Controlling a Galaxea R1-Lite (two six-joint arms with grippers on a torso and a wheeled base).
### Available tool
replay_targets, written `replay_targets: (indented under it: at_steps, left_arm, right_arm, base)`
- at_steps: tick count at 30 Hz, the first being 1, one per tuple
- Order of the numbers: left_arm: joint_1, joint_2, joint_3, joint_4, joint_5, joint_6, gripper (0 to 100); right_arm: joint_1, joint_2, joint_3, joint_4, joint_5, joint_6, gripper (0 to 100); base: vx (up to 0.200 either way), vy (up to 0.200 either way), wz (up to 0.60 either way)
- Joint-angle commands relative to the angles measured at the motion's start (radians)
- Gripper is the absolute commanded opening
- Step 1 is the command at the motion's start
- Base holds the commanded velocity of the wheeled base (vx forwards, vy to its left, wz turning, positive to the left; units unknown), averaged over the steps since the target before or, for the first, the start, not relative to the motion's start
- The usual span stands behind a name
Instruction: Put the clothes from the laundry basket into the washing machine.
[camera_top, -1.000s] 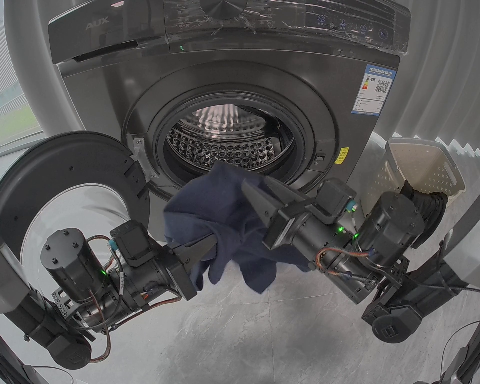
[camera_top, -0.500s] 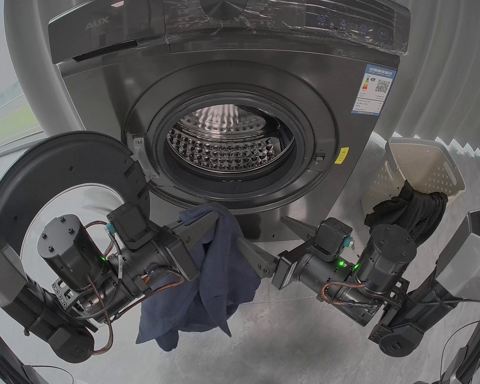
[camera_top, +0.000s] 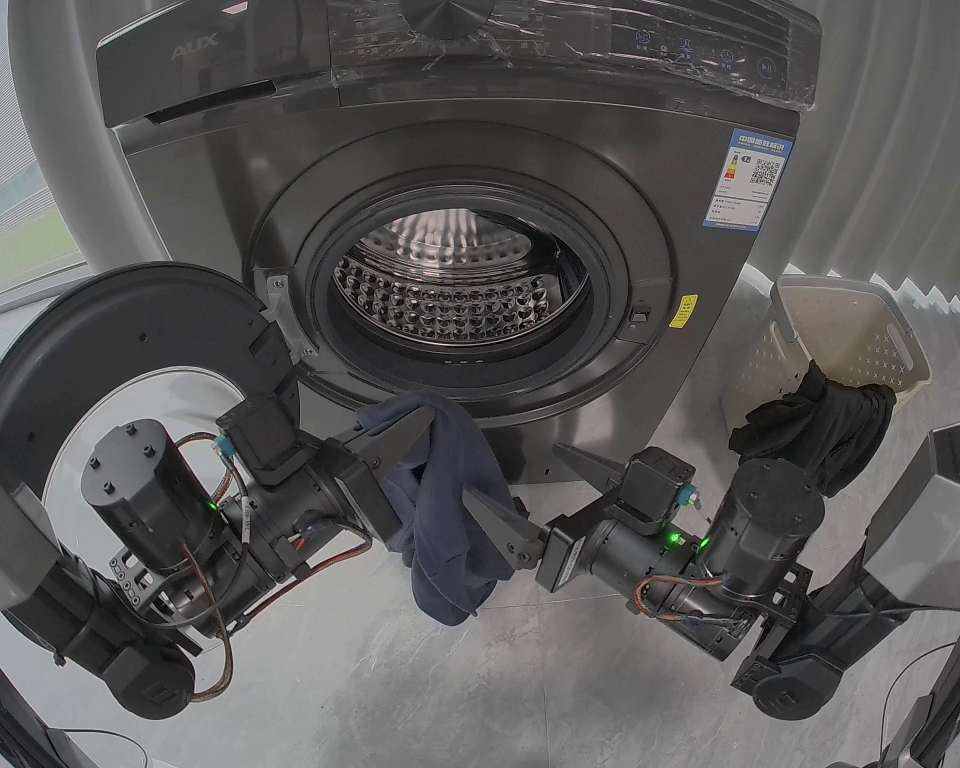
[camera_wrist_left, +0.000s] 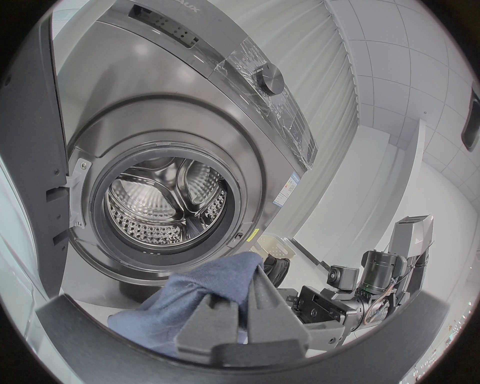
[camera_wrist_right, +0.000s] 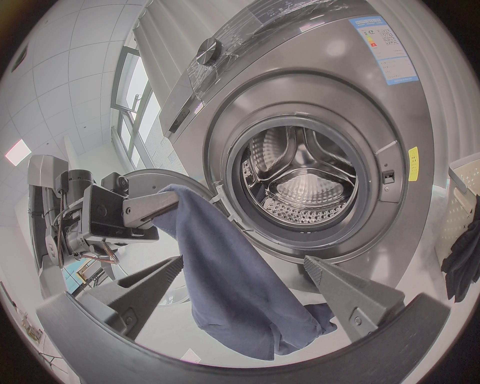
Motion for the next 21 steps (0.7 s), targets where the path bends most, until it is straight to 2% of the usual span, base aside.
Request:
replay_targets:
  at_steps: [1,14,21]
  left_arm:
    - [-0.002,0.019,-0.015,0.000,0.004,0.000,0]
    - [-0.002,0.054,-0.041,-0.002,0.005,0.002,0]
    - [0.000,0.042,-0.050,-0.002,0.025,0.002,0]
  right_arm:
    - [0.005,0.045,-0.028,-0.004,0.000,0.000,100]
    - [0.026,0.129,-0.166,0.010,0.007,-0.020,100]
    - [-0.020,0.212,-0.187,-0.002,0.018,-0.026,100]
  base:
    - [0.000,0.000,0.00]
    - [0.000,0.000,0.00]
    - [0.000,0.000,0.00]
